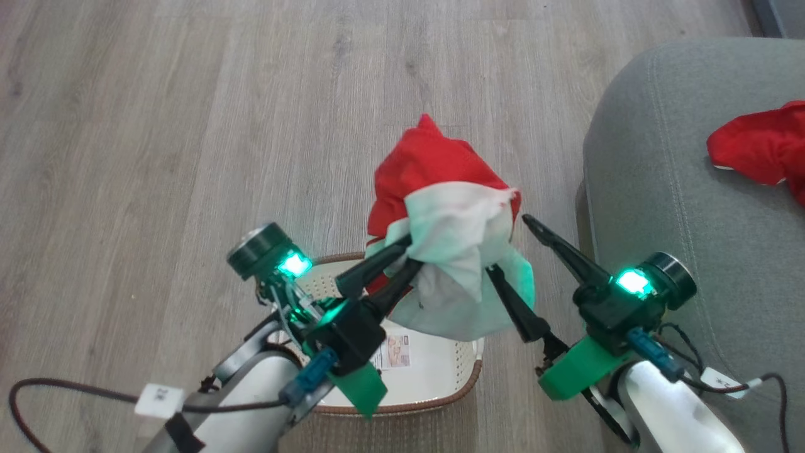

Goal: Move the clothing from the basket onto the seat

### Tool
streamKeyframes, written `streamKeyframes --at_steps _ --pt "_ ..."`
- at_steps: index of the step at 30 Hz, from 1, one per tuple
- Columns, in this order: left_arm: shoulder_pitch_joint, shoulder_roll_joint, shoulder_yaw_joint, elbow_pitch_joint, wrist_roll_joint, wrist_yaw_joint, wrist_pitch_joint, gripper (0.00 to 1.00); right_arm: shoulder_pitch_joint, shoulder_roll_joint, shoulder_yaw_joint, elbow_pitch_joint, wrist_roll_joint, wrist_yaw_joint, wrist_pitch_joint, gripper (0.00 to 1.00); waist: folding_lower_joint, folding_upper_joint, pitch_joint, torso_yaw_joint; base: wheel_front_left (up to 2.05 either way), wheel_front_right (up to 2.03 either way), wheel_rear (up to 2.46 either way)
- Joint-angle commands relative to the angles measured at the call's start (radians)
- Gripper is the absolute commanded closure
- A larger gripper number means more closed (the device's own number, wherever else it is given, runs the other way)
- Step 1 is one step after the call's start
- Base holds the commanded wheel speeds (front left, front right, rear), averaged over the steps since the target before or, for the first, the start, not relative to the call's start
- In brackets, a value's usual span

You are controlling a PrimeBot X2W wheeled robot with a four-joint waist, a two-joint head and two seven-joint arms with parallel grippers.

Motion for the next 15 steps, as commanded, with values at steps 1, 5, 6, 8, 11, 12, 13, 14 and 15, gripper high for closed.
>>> streamKeyframes --at_steps 1,5,6,8,11,12,13,14,15 --pt "-0.058 0.022 0.022 -0.043 -0.012 0.000 -0.009 1.00 -0.038 -0.011 0.028 -0.023 -0.009 0.000 -0.006 0.00 0.0000 0.0000 -0.001 -0.001 0.00 0.00 0.00" --pt "-0.074 0.037 -0.029 -0.045 -0.024 -0.002 -0.009 1.00 -0.059 -0.034 0.060 0.000 -0.023 0.000 -0.006 0.00 0.0000 0.0000 0.000 -0.004 0.00 0.00 0.00" --pt "-0.078 0.040 -0.041 -0.043 -0.028 -0.003 -0.009 1.00 -0.064 -0.040 0.068 0.004 -0.027 0.000 -0.006 0.00 0.0000 0.0000 0.001 -0.005 0.00 0.00 0.00" --pt "-0.085 0.045 -0.065 -0.038 -0.036 -0.004 -0.009 1.00 -0.075 -0.048 0.084 0.013 -0.032 0.000 -0.006 0.00 0.0000 0.0000 0.001 -0.005 0.00 0.00 0.00" --pt "-0.095 0.051 -0.101 -0.032 -0.048 -0.006 -0.009 1.00 -0.091 -0.055 0.107 0.026 -0.039 0.000 -0.006 0.00 0.0000 0.0000 0.001 -0.004 0.00 0.00 0.00" --pt "-0.099 0.053 -0.112 -0.029 -0.052 -0.007 -0.009 1.00 -0.097 -0.057 0.117 0.031 -0.042 0.000 -0.006 0.00 0.0000 0.0000 0.001 -0.003 0.00 0.00 0.00" --pt "-0.103 0.054 -0.123 -0.027 -0.057 -0.007 -0.009 1.00 -0.102 -0.059 0.126 0.036 -0.044 0.000 -0.006 0.00 0.0000 0.0000 0.001 -0.002 0.00 0.00 0.00" --pt "-0.106 0.055 -0.132 -0.026 -0.061 -0.008 -0.009 1.00 -0.106 -0.061 0.137 0.042 -0.047 0.000 -0.006 0.00 0.0000 0.0000 0.001 0.000 0.00 0.00 0.00" --pt "-0.109 0.055 -0.138 -0.024 -0.066 -0.008 -0.009 1.00 -0.111 -0.064 0.149 0.048 -0.050 0.000 -0.006 0.00 0.0000 0.0000 0.001 0.002 0.00 0.00 0.00"
